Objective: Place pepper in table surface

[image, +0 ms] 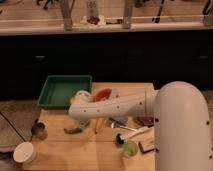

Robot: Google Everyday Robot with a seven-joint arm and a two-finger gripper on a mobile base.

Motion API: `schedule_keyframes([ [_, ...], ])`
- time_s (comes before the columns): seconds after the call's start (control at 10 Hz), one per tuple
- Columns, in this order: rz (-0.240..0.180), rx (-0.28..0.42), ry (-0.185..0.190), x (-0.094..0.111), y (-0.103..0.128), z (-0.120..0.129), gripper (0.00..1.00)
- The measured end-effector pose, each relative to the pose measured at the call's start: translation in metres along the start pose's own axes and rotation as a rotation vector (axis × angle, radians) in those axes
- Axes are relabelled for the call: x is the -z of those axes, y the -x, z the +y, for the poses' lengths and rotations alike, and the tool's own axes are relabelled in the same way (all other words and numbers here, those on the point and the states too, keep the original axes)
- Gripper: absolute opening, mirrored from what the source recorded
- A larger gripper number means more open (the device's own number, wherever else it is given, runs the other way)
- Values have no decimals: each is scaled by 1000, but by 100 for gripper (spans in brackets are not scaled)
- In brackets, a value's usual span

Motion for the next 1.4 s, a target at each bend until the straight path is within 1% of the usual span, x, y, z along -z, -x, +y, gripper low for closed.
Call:
schedule_keyframes([
  [0.2,-13,-2,0,-7,0,-1,80],
  [0.3,-25,1,1,-10,1,-2,78],
  [0.5,-36,5,1,-13,1,-3,62],
  [0.6,-44,5,3,-14,2,-3,50],
  [0.8,-49,10,1,-16,1,-5,32],
  [1.0,-53,23,1,-18,2,-10,8],
  [1.1,-52,28,2,-18,2,-12,2],
  [1.2,-52,35,3,-18,2,-14,0],
  [1.4,-42,52,-3,-15,0,-20,0],
])
